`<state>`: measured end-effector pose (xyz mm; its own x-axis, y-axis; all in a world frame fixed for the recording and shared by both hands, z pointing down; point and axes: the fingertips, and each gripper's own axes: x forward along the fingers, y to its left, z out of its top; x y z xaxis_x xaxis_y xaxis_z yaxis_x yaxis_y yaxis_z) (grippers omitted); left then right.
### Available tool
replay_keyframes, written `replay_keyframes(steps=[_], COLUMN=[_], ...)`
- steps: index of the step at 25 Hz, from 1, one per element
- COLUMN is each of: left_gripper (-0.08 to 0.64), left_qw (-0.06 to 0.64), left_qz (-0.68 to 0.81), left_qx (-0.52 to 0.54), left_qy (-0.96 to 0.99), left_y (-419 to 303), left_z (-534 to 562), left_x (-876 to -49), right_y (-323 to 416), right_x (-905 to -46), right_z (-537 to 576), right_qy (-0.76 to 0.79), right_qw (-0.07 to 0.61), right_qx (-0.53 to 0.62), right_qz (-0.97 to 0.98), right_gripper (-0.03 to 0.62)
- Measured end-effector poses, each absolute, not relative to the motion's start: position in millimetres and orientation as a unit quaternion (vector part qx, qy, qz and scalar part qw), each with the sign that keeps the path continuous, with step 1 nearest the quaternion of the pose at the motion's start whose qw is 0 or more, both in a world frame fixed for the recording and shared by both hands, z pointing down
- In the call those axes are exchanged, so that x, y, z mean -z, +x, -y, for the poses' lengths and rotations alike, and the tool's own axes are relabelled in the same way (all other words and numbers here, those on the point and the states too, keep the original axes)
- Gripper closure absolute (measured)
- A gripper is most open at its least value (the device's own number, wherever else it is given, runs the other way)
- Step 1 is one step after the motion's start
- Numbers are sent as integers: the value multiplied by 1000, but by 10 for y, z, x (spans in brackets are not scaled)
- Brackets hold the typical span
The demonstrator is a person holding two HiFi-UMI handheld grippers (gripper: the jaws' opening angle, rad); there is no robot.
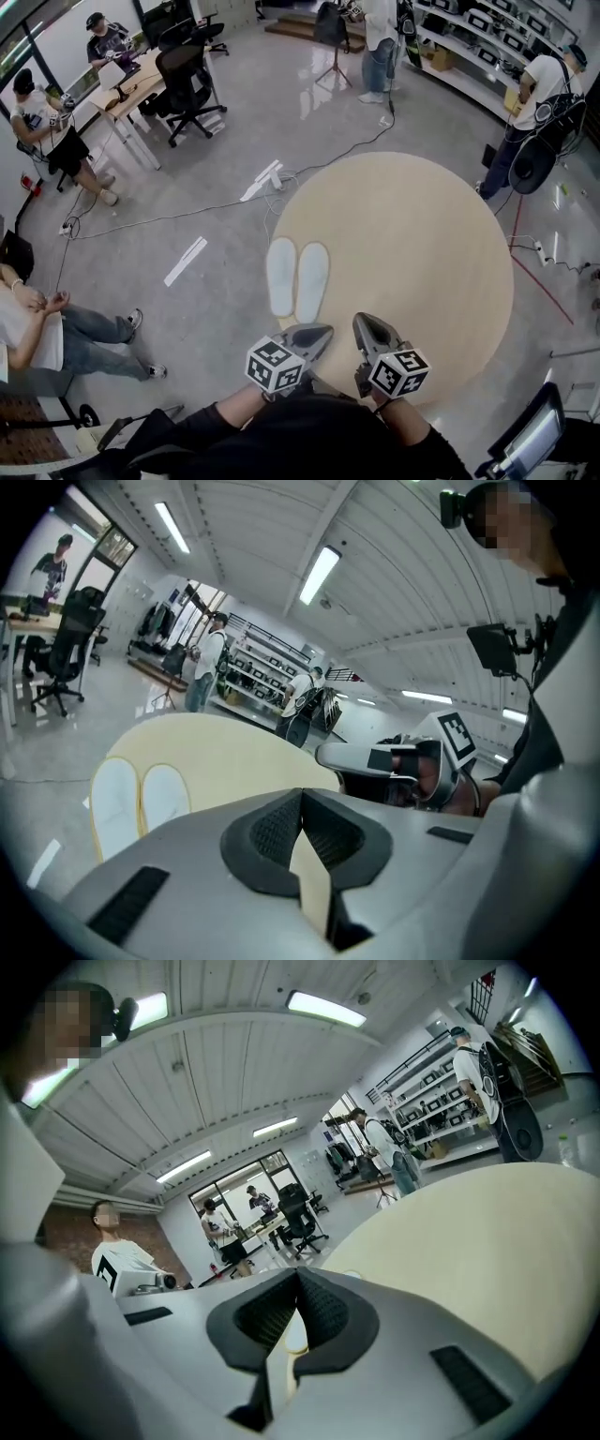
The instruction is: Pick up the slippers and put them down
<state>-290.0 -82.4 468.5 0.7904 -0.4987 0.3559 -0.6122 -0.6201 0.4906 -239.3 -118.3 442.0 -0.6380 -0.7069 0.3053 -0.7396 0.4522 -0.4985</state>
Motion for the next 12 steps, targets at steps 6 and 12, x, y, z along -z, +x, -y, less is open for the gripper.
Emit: replay_keyframes(steps=[6, 12], left_gripper=[536, 537], left_qw=[291, 285], left_qz=[340, 352], left_qx=[-86, -54], left_qy=[890, 890], left_y=[-2294, -1894], left_z=[729, 606], left_x=[-4478, -4222], right_y=[-1800, -1344], right_x=[-4141, -3954], right_z=[928, 710], right_qy=[422, 425], right_qw=[8, -2], right_qx=[-264, -228], right_qz=[868, 876], right_gripper=[577, 575])
